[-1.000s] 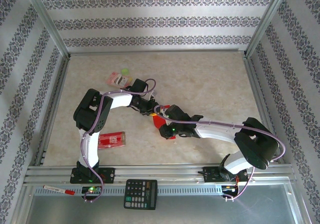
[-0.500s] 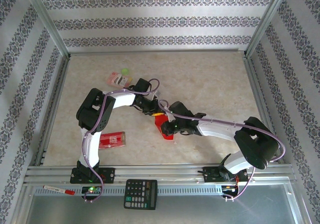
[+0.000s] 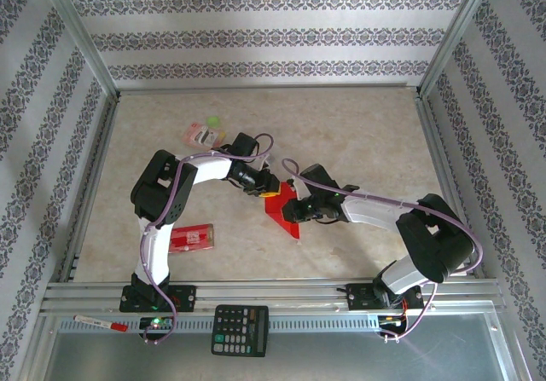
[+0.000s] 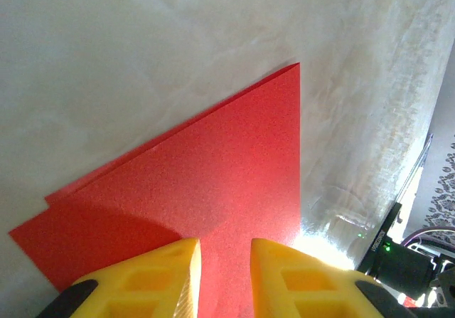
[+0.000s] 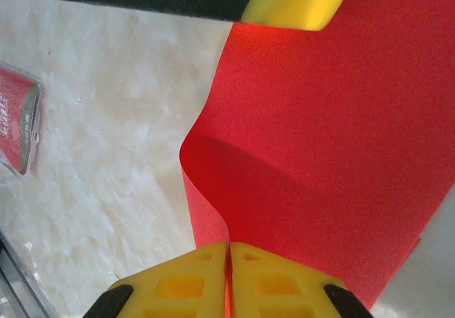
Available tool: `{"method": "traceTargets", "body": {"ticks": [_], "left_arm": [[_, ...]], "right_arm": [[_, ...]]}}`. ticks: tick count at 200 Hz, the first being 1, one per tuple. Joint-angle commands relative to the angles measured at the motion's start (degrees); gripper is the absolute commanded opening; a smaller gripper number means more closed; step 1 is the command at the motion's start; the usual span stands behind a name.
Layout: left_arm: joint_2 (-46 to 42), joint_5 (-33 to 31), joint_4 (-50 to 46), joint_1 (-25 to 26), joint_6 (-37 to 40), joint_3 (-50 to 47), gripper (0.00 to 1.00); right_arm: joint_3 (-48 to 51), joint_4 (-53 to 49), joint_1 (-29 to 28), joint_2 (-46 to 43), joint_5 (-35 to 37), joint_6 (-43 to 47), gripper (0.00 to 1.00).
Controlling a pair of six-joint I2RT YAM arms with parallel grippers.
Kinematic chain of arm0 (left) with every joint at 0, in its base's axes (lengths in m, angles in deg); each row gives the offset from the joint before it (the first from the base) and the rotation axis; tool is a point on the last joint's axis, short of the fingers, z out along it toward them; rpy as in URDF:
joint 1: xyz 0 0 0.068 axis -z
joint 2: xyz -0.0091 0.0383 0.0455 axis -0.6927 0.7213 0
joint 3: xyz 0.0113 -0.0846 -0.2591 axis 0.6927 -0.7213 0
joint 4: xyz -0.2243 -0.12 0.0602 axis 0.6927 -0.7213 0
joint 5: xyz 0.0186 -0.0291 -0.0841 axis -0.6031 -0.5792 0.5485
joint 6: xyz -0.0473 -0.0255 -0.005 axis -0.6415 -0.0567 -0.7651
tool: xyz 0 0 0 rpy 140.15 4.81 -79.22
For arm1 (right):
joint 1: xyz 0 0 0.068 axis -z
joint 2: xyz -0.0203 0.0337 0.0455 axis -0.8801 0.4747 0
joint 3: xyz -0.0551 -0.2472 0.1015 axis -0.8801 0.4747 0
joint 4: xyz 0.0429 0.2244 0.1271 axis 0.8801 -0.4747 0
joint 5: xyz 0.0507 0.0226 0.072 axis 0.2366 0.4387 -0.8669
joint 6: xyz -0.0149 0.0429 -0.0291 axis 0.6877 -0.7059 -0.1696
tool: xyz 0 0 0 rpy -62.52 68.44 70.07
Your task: Fold a paper plane with a square sheet of paper (pick it up from the middle)
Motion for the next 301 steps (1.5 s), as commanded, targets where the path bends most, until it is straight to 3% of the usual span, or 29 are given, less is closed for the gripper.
{"method": "traceTargets", "body": {"ticks": [1,90,301], "left_arm": [[2.85,-3.43,-4.08,0.92,1.66,-0.28,0.25],[3.19,-3.70,-4.50,0.94,2.03,-0.28,0.26],[3.12,-3.52,-4.68,1.02,2.34,-0.36,0.26]], "right_arm": [[0.92,-0.78,1.23,0.46,-1.96,1.28,0.10],[0.14,-1.65,5.35,3.05,-2.10,2.88,0.06],[-4.68,-3.87,5.47,8.75,-0.23,6.04,0.05]]}}
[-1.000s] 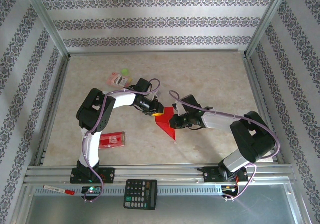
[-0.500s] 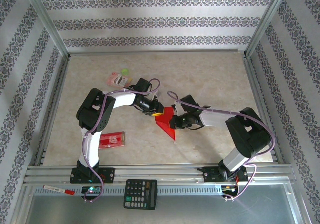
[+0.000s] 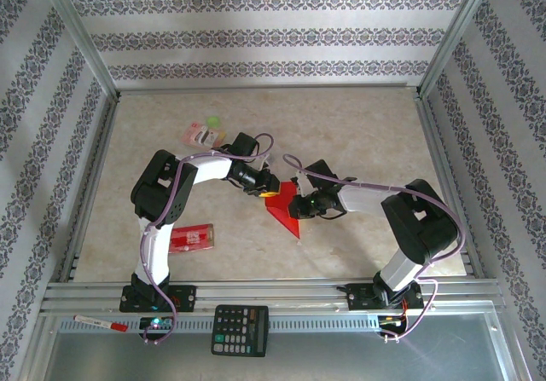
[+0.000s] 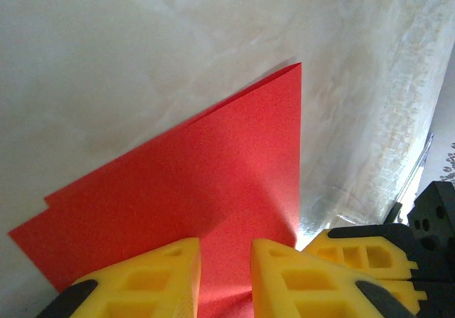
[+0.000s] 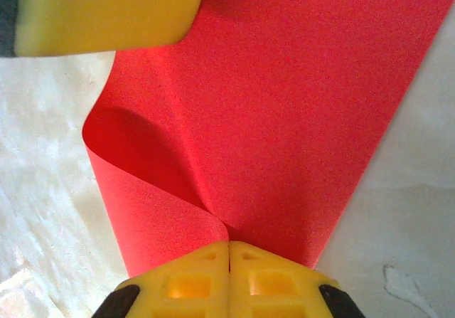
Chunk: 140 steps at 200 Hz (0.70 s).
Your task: Fold a paper plane with a square sheet of paper (pick it up from the middle)
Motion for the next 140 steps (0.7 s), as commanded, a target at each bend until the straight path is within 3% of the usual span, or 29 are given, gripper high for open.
{"method": "traceTargets", "body": {"ticks": [1,140], "left_arm": [[3.06,-3.50,-4.35,0.99,2.22,-0.59,0.26],[3.38,-3.67,-4.49,0.99,2.39,-0.48,0.26]], "right_arm": [[-1.50,-0.98,0.64,1.02,0.71,1.51,0.05],[-0.28,-2.82,1.69,-2.61,0.82,2.16,0.04]]}}
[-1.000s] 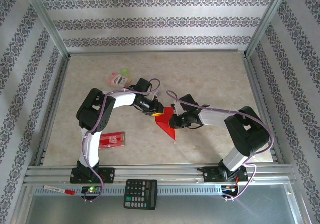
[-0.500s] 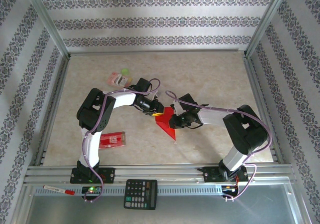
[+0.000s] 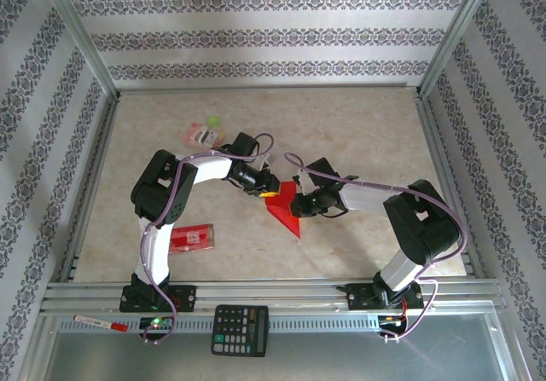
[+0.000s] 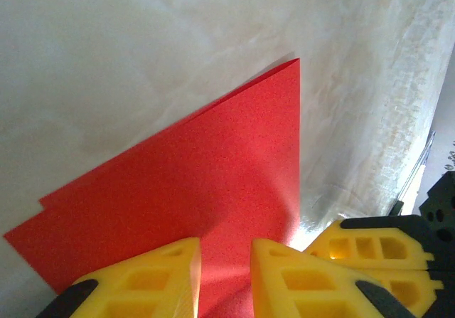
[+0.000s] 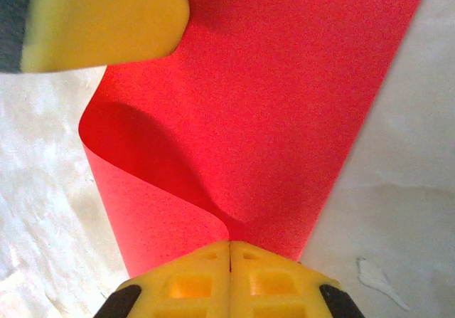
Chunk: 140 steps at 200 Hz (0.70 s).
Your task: Fold a paper plane with a square sheet of paper (pick it up from the middle)
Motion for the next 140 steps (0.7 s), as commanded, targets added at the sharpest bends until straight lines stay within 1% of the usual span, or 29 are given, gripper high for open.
{"method": "traceTargets", "body": {"ticks": [1,140], "left_arm": [[3.36,-3.67,-4.16,1.03,1.83,-0.60,0.25],[3.38,-3.74,-4.52,1.08,1.95,-0.38,0.26]], "right_arm": [[0.35,-1.05,0.55,-1.69,0.41,1.07,0.04],[0.70,0.89,0.25,2.17,-0.17,0.15,0.04]]}}
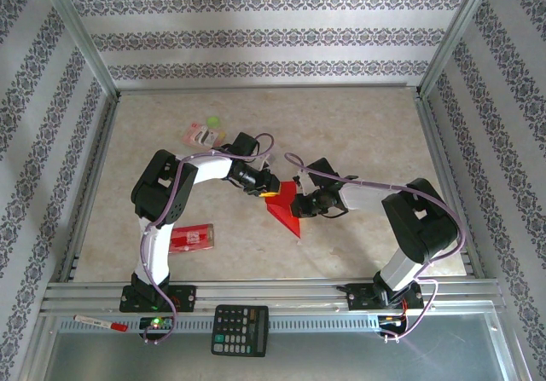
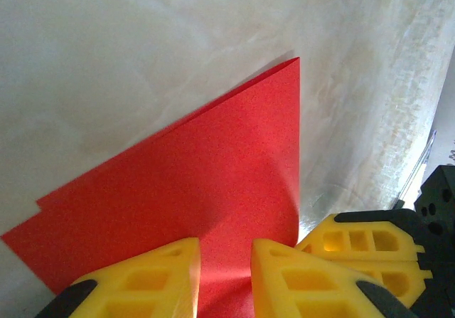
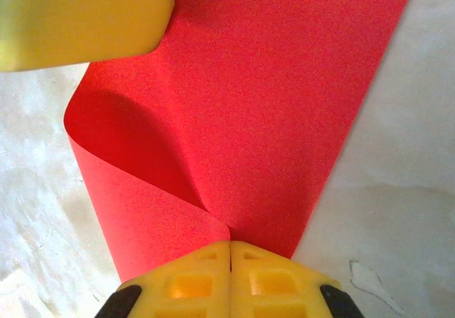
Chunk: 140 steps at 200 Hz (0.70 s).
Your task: Fold a paper plane with a square sheet of paper (pick it up from the middle)
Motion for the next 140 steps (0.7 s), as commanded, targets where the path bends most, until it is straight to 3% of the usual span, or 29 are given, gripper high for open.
{"method": "traceTargets", "body": {"ticks": [1,140], "left_arm": [[3.30,-3.73,-4.24,1.03,1.73,-0.61,0.26],[-0.21,-2.38,-1.99,1.38,-1.80,1.71,0.33]], "right_arm": [[0.68,0.65,0.29,1.12,-0.08,0.17,0.04],[3.40,-1.73,-2.11,1.06,4.02,-3.34,0.02]]}}
